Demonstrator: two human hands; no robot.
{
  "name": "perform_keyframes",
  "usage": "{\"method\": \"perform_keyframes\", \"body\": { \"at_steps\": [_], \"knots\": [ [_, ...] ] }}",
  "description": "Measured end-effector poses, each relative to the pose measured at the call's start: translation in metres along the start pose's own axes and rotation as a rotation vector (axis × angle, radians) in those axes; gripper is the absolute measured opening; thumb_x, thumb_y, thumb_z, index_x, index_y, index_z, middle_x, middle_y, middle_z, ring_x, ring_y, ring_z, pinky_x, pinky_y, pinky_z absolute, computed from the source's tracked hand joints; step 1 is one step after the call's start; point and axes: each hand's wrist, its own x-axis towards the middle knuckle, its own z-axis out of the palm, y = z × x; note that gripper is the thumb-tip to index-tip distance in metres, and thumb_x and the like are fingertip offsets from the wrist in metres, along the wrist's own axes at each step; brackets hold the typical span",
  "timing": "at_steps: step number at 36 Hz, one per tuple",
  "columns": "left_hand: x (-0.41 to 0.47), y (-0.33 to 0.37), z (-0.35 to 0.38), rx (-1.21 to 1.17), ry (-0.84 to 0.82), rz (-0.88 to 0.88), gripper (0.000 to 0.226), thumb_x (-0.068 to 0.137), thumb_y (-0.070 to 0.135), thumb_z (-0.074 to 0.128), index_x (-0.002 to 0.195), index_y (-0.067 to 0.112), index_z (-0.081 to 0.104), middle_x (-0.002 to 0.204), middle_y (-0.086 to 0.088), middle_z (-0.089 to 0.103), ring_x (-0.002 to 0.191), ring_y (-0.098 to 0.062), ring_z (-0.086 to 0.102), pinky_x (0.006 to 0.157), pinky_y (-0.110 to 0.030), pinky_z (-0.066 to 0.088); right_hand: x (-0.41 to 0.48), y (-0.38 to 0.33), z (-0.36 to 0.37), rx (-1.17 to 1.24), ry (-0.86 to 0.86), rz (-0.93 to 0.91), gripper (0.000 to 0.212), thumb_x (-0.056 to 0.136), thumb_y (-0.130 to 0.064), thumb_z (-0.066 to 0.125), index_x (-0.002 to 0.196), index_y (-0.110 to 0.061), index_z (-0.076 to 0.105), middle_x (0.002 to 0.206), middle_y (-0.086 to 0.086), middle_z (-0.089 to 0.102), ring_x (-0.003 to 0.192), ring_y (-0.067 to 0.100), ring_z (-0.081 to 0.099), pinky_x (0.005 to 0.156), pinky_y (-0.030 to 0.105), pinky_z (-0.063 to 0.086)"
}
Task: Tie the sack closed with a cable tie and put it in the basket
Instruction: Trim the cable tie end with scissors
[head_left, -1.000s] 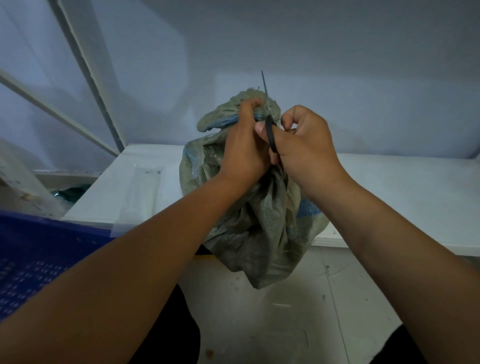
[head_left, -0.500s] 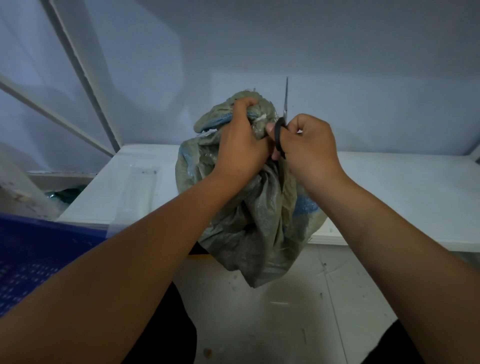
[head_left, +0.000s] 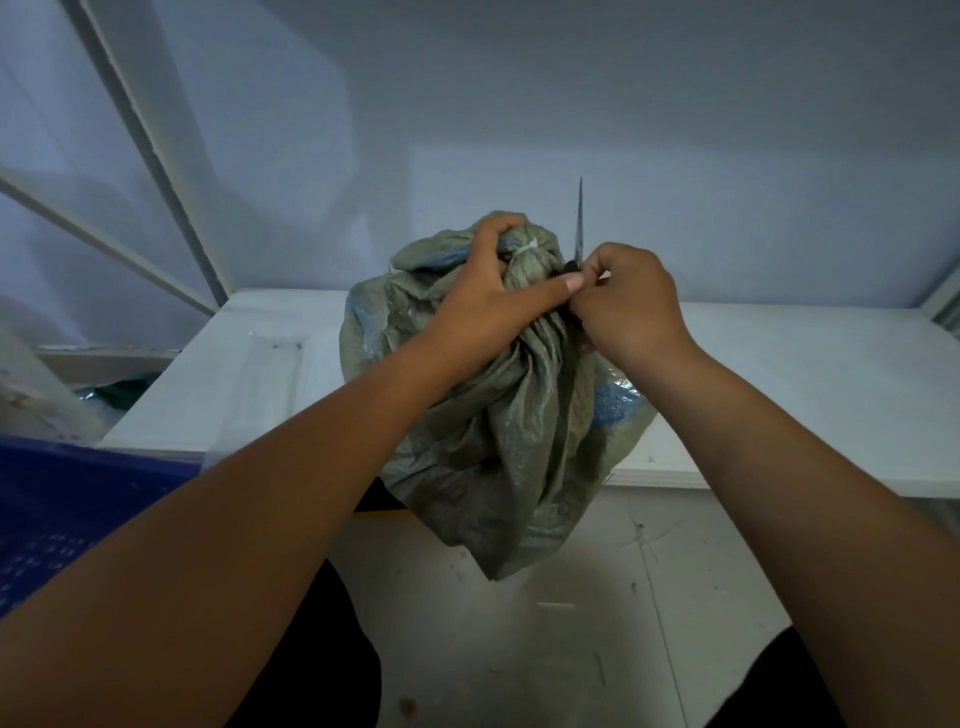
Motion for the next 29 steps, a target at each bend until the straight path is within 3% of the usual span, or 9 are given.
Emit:
{"method": "perform_keyframes", "body": {
  "at_steps": [2, 6, 9, 12, 17, 21, 23, 26, 29],
  "knots": [
    [0.001, 0.0, -0.003, 0.034, -0.008, 0.014, 0.066, 0.091, 0.021, 0.076, 0.144, 0.022, 0.037, 0.11, 0.0, 0.068, 0.093, -0.003, 0.071, 0.083, -0.022, 0.059, 0.003, 0.001, -0.003, 0.04, -0.051, 0.016, 0.014, 0.085, -0.006, 0.067, 0.076, -0.011, 0.057, 0.076, 0.016, 0.067, 0.063, 0.032, 0.067, 0.052, 0.04, 0.061],
    [0.003, -0.005, -0.005, 0.11, 0.009, 0.038, 0.064, 0.094, 0.021, 0.072, 0.146, 0.025, 0.036, 0.108, 0.002, 0.069, 0.095, -0.006, 0.071, 0.087, -0.024, 0.058, 0.006, 0.004, -0.003, 0.105, -0.153, 0.047, 0.023, 0.085, -0.006, 0.076, 0.074, -0.013, 0.056, 0.073, 0.01, 0.063, 0.054, 0.018, 0.061, 0.048, 0.025, 0.053],
    [0.003, -0.01, -0.005, 0.156, 0.013, 0.055, 0.065, 0.093, 0.024, 0.073, 0.146, 0.025, 0.036, 0.108, 0.006, 0.069, 0.096, -0.003, 0.07, 0.09, -0.026, 0.057, 0.005, 0.004, -0.002, 0.019, -0.126, 0.02, 0.019, 0.087, -0.008, 0.073, 0.076, -0.011, 0.058, 0.076, 0.012, 0.066, 0.053, 0.02, 0.063, 0.047, 0.03, 0.057],
    [0.004, -0.014, -0.002, 0.205, 0.025, 0.065, 0.066, 0.092, 0.026, 0.074, 0.146, 0.024, 0.037, 0.106, 0.011, 0.067, 0.091, 0.008, 0.066, 0.085, -0.015, 0.053, 0.004, 0.005, -0.001, -0.083, -0.118, -0.004, 0.008, 0.09, -0.008, 0.066, 0.084, -0.004, 0.062, 0.081, 0.016, 0.069, 0.062, 0.028, 0.069, 0.058, 0.039, 0.063],
    [0.003, -0.02, 0.009, 0.263, 0.013, 0.066, 0.066, 0.092, 0.026, 0.073, 0.146, 0.022, 0.036, 0.112, 0.002, 0.066, 0.1, -0.007, 0.066, 0.09, -0.023, 0.053, 0.007, 0.012, -0.001, -0.244, -0.146, -0.005, 0.012, 0.089, -0.01, 0.06, 0.093, 0.0, 0.065, 0.087, 0.017, 0.069, 0.077, 0.034, 0.07, 0.074, 0.046, 0.061],
    [0.008, -0.025, 0.021, 0.331, 0.009, 0.074, 0.068, 0.092, 0.024, 0.073, 0.148, 0.018, 0.034, 0.109, 0.001, 0.067, 0.095, -0.009, 0.066, 0.078, -0.006, 0.047, 0.017, 0.027, -0.003, -0.291, -0.135, 0.024, 0.011, 0.087, -0.012, 0.063, 0.087, -0.001, 0.064, 0.081, 0.014, 0.068, 0.073, 0.03, 0.067, 0.066, 0.038, 0.059],
    [0.011, -0.028, 0.03, 0.375, 0.014, 0.066, 0.072, 0.09, 0.024, 0.075, 0.148, 0.018, 0.033, 0.105, 0.005, 0.066, 0.09, -0.005, 0.064, 0.076, -0.003, 0.046, 0.022, 0.039, -0.006, -0.343, -0.134, 0.034, 0.019, 0.088, -0.018, 0.068, 0.075, -0.008, 0.058, 0.074, 0.007, 0.062, 0.068, 0.022, 0.061, 0.052, 0.029, 0.044],
    [0.016, -0.038, 0.047, 0.453, -0.006, 0.046, 0.077, 0.088, 0.025, 0.073, 0.15, 0.019, 0.029, 0.105, 0.002, 0.067, 0.09, -0.011, 0.066, 0.086, -0.027, 0.056, 0.028, 0.063, -0.014, -0.405, -0.139, 0.086, 0.027, 0.088, -0.027, 0.073, 0.073, -0.012, 0.055, 0.073, 0.002, 0.056, 0.06, 0.011, 0.05, 0.047, 0.025, 0.032],
    [0.018, -0.05, 0.066, 0.559, -0.058, 0.059, 0.08, 0.089, 0.026, 0.07, 0.154, 0.021, 0.024, 0.105, -0.005, 0.068, 0.092, -0.022, 0.068, 0.084, -0.04, 0.057, 0.032, 0.095, -0.023, -0.427, -0.154, 0.188, 0.026, 0.088, -0.029, 0.071, 0.077, -0.006, 0.062, 0.076, 0.009, 0.067, 0.059, 0.019, 0.063, 0.052, 0.027, 0.05]
  ]
}}
